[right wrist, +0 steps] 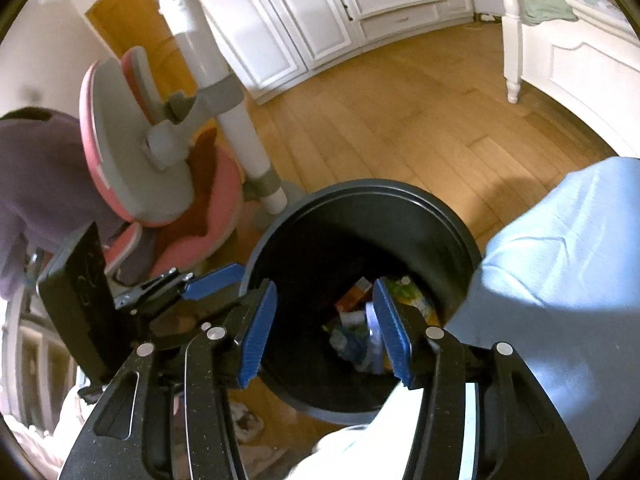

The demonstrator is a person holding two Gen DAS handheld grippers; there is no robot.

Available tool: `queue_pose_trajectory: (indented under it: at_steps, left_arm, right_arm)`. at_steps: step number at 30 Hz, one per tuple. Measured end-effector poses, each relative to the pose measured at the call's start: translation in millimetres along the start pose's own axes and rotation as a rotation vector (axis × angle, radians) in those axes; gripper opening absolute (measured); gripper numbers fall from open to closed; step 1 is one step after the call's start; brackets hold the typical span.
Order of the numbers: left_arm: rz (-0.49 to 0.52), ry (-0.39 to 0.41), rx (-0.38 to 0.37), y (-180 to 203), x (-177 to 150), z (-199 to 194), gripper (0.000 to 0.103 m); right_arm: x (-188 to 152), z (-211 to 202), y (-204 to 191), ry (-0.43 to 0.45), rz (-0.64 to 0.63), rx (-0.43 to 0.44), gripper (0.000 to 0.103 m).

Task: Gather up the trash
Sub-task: 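Carry the spray bottle and probiotics stick over the bin and release both, then grasp the black battery card with the left gripper while the right grasps the clear lid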

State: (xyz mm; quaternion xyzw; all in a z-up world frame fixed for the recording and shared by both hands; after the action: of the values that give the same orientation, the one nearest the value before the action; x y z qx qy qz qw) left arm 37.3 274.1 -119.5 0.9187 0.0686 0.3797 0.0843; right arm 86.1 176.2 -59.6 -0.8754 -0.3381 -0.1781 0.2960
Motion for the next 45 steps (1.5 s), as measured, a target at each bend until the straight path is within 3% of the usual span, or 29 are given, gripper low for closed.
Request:
queue_pose_trajectory:
  at_steps: [3,7,16,18,23,27,32,35,45]
  left_arm:
    - [0.015,0.002,-0.021,14.3,4.4,-1.9,0.046]
    - [0.064,0.026,-0.043,45.0,14.9,-8.3,0.074]
    - [0.231,0.048,-0.160,155.0,47.4,-15.7,0.089]
    - [0.276,0.044,-0.163,182.4,50.1,-11.2,0.094]
    - [0.357,0.013,-0.176,253.2,53.5,11.0,0.096]
    - [0.379,-0.045,-0.170,299.0,52.3,40.1,0.096]
    - [0.372,-0.107,-0.166,339.7,43.5,70.6,0.096]
    - [0.377,-0.144,-0.147,356.2,40.0,89.2,0.096]
    - [0.486,-0.217,-0.077,399.4,20.1,126.5,0.096]
  right_arm:
    - [-2.6,-12.1,5.4,0.028,0.021,0.009,0.051]
    - [-11.1,-37.7,18.3,0.077,0.052,0.015,0.053]
    - [-45.7,-124.2,97.3,0.221,0.157,-0.074,0.056]
    - [-58.4,-149.8,125.4,0.260,0.190,-0.116,0.066]
    - [-90.1,-201.3,194.8,0.317,0.271,-0.207,0.066]
    - [-112.6,-238.3,254.9,0.342,0.309,-0.328,0.066]
    - [-130.6,-253.5,307.9,0.319,0.291,-0.457,0.066]
    - [-136.1,-249.8,329.3,0.296,0.285,-0.452,0.066]
    - [-122.3,-213.5,347.1,0.168,0.161,-0.441,0.066]
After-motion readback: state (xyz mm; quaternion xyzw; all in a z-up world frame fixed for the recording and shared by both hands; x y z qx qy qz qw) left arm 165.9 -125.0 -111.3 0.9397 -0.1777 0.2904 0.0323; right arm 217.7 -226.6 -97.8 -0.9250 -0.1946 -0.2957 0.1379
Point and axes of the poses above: each gripper's, at about its wrist camera, not at the fingertips, and z roughly the way its jaws point, y to its right, x to its top, the point moved 6 cm from there along z, roughly the way its jaws point, and after that the axes turned 1 degree about -y, right-handed, at the moved point
